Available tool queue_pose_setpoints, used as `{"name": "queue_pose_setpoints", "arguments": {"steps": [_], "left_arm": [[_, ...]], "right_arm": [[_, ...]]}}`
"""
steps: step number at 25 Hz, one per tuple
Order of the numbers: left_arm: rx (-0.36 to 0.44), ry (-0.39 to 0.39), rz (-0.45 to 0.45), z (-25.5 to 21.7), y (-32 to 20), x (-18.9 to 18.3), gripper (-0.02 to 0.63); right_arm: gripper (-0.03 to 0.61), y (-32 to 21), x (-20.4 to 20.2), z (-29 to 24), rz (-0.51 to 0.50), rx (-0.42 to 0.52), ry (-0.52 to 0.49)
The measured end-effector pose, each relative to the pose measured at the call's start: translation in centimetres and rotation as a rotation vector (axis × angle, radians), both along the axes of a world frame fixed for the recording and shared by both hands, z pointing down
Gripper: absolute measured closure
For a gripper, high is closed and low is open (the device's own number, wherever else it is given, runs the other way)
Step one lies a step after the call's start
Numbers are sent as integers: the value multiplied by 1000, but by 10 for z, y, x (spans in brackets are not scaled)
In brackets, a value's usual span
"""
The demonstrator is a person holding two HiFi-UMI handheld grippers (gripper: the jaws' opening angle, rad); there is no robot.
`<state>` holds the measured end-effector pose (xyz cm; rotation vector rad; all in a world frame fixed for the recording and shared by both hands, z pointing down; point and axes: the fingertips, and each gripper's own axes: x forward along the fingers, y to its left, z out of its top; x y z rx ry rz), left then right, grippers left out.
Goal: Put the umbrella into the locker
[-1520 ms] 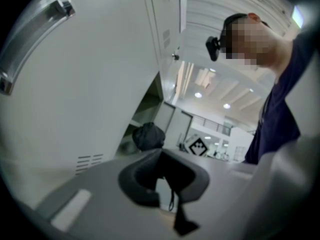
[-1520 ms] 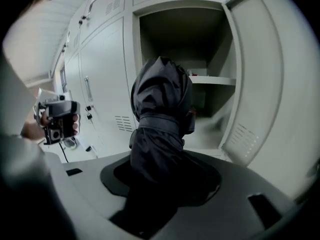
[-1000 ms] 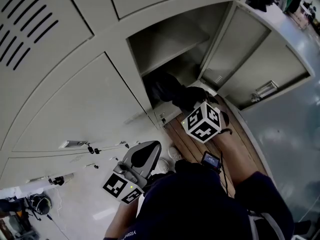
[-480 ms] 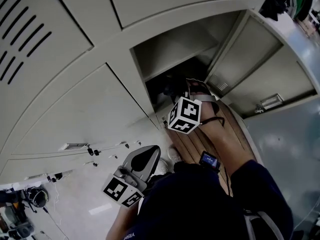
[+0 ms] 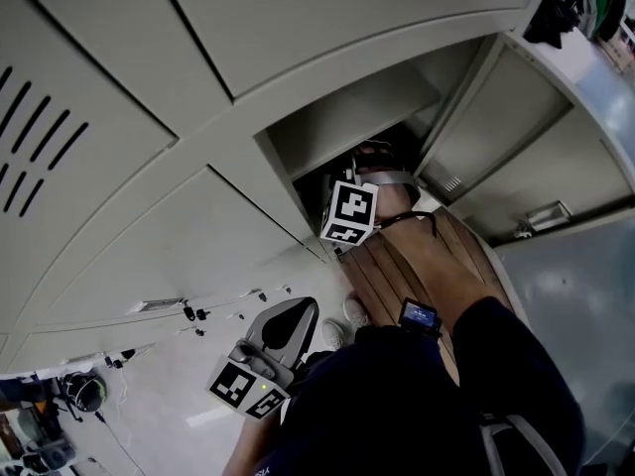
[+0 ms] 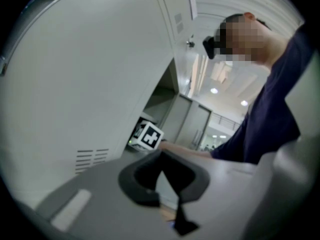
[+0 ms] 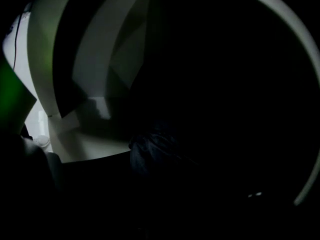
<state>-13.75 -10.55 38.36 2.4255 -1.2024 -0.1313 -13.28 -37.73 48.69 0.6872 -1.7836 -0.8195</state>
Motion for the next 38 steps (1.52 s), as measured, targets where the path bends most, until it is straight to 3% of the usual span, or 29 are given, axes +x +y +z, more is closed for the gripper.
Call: {"name": "queue_pose_setpoints", "arguments": {"steps": [9,24,32,38], "left_arm": [[-26,-22,-12,4,-6,-1,611],[-56,-27,-33,6,-25,2,611],[-49,-27,-12,3,-33,14,611],[-43,-28,15,1,-32,26,611]], "right_arm": [[387,-47,-16,15,-32,42,42],[373,-73,-12,42,-43,-105,58],[324,-62,-3,36,-45,-206,-29],[321,-40,8,25,-49,-165,-128]]}}
